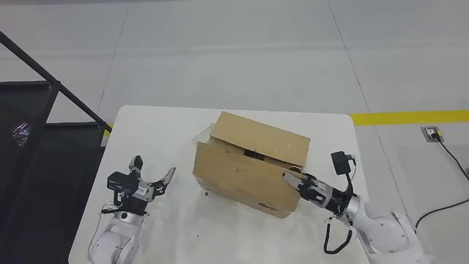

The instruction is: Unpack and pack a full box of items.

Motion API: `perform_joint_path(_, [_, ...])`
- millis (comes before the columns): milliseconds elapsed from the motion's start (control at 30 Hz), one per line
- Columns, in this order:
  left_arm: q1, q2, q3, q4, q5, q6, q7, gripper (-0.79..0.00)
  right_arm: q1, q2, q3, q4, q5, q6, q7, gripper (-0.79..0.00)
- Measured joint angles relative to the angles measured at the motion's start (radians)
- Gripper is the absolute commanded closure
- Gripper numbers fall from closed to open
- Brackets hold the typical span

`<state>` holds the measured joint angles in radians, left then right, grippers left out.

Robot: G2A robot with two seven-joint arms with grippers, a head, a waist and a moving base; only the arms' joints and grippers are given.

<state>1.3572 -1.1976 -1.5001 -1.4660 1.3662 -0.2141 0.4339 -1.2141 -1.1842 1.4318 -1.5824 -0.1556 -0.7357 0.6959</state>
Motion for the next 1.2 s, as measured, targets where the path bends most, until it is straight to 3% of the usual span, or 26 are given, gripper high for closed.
perform_joint_path(533, [-0.009,-0.001,-0.011,0.024,0.000,0.022,-0.023,-0.785,0.004,0.018,-0.102,-0.006,0.136,-0.141,0.126,0.000])
perform_joint_path(567, [-0.010,-0.001,-0.012,0.026,0.000,0.022,-0.023,-0.785,0.005,0.019,-0.107,-0.005,0.137,-0.143,0.129,-0.246])
perform_joint_path(600, [-0.010,-0.001,-0.013,0.028,-0.001,0.022,-0.023,-0.785,0.006,0.020,-0.113,-0.003,0.135,-0.143,0.130,-0.785])
perform_joint_path(833, [-0.006,-0.001,-0.019,0.034,0.001,0.022,-0.019,-0.785,0.002,0.028,-0.110,-0.012,0.183,-0.166,0.103,-0.785])
perform_joint_path(1067, [-0.005,0.002,-0.021,0.058,0.012,0.001,-0.039,-0.785,-0.055,0.051,-0.043,-0.098,0.238,-0.183,0.112,-0.785])
perform_joint_path(1200, [-0.020,0.007,-0.017,0.084,0.059,-0.037,-0.071,-0.785,-0.096,0.060,0.011,-0.139,0.293,-0.178,0.061,-0.785])
